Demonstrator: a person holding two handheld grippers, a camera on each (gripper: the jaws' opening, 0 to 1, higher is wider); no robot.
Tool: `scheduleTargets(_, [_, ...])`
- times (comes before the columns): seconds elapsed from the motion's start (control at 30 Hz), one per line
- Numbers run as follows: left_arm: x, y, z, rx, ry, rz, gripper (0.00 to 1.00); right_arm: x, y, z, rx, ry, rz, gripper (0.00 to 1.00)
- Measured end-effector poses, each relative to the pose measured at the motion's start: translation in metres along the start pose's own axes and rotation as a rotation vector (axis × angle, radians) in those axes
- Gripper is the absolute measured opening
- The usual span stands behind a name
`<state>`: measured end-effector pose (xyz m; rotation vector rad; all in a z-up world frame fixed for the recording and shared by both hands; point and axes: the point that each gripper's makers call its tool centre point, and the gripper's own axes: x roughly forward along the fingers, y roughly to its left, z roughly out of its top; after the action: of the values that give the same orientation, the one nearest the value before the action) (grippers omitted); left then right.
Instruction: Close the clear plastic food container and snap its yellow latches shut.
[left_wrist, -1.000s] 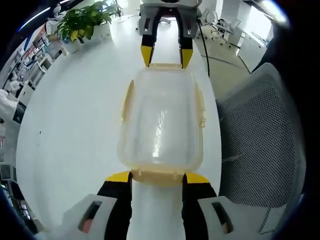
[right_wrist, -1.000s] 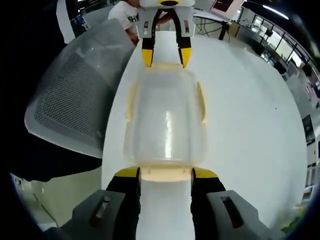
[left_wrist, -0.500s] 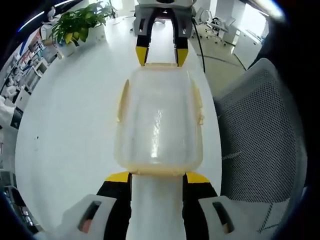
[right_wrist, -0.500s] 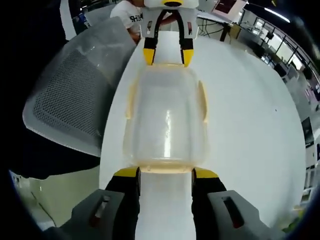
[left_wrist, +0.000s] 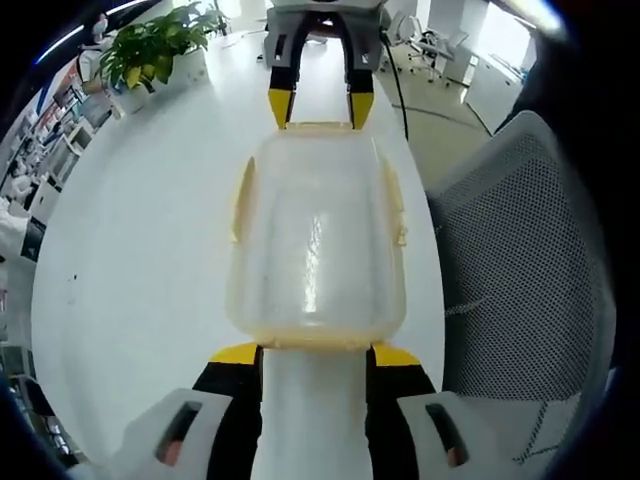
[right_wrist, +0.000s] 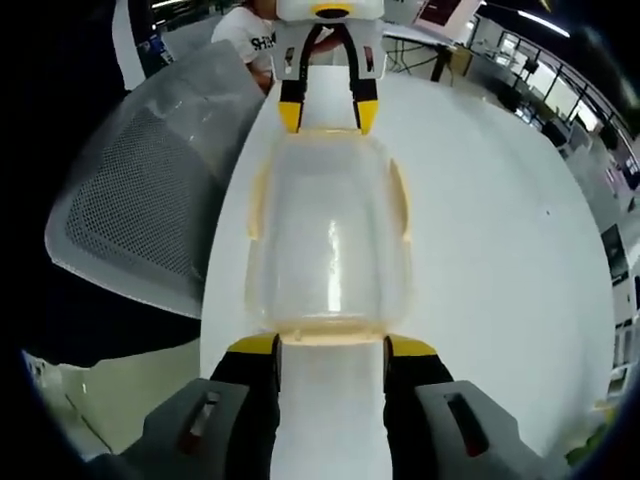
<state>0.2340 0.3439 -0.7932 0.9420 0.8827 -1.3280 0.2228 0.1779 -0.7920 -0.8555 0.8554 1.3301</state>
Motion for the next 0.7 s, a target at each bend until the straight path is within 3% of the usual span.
scheduleTargets(0.17, [-0.004,-0.001,-0.004,-0.083,-0.012,-0.016,0.36,-0.011,-0.001,-0.001,0.127,-0.057,0.004,0.35])
scheduleTargets(0.27, [-0.008,-0.005,-0.011,-0.242,-0.014,-0.038,0.37,-0.016,-0.003,-0.006,0.229,-0.084,-0.010,0.35])
scheduleTargets(0.4, [-0.012,-0.009,-0.015,-0.363,-0.078,-0.054,0.37,-0.023,-0.006,-0.008,0.388,-0.158,-0.019,0.35])
scheduleTargets(0.5, [-0.015,-0.009,-0.014,-0.512,-0.155,-0.056,0.37,-0.026,-0.005,-0.009,0.494,-0.204,-0.013,0.36])
scheduleTargets(0.6, [-0.017,-0.004,-0.010,-0.664,-0.253,-0.032,0.37,-0.027,-0.003,0.003,0.654,-0.314,0.023,0.39])
scheduleTargets(0.7, [-0.018,-0.003,-0.010,-0.831,-0.323,-0.028,0.37,-0.027,-0.008,0.006,0.759,-0.350,0.006,0.38])
